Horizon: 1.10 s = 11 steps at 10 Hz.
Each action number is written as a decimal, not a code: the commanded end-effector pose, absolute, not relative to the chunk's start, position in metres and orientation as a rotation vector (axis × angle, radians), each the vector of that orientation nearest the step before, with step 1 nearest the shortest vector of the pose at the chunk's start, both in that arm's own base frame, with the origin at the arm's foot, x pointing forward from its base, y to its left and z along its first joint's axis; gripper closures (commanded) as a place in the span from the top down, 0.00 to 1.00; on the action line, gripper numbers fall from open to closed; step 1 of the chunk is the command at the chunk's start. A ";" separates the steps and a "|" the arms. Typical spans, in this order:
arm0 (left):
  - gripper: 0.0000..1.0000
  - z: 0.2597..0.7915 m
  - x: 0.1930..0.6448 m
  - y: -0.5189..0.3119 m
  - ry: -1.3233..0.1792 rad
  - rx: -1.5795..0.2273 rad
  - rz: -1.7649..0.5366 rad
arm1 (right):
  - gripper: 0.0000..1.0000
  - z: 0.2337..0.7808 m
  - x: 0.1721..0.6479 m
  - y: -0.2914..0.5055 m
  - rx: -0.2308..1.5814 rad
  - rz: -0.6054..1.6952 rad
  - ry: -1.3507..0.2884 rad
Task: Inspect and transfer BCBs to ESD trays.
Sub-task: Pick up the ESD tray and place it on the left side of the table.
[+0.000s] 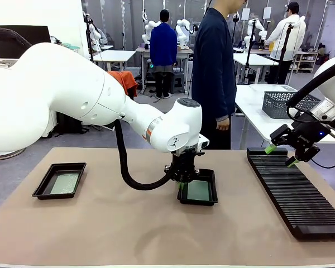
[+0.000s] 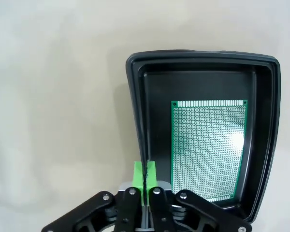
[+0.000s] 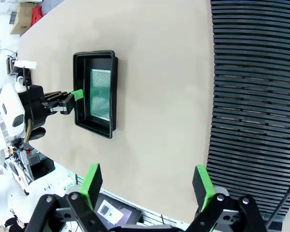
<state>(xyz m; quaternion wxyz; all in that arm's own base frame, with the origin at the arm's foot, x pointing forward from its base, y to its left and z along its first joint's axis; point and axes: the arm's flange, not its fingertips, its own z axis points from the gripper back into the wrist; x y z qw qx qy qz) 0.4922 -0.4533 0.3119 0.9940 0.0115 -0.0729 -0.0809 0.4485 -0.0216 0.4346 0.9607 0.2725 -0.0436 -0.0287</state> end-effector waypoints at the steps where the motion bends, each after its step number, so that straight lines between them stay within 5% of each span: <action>1: 0.00 0.312 0.490 -0.452 -0.178 0.053 -0.127 | 1.00 0.436 0.448 -0.021 0.530 -0.072 -0.091; 11: 0.03 0.321 0.492 -0.438 -0.152 -0.014 -0.134 | 1.00 0.436 0.448 -0.021 0.530 -0.072 -0.091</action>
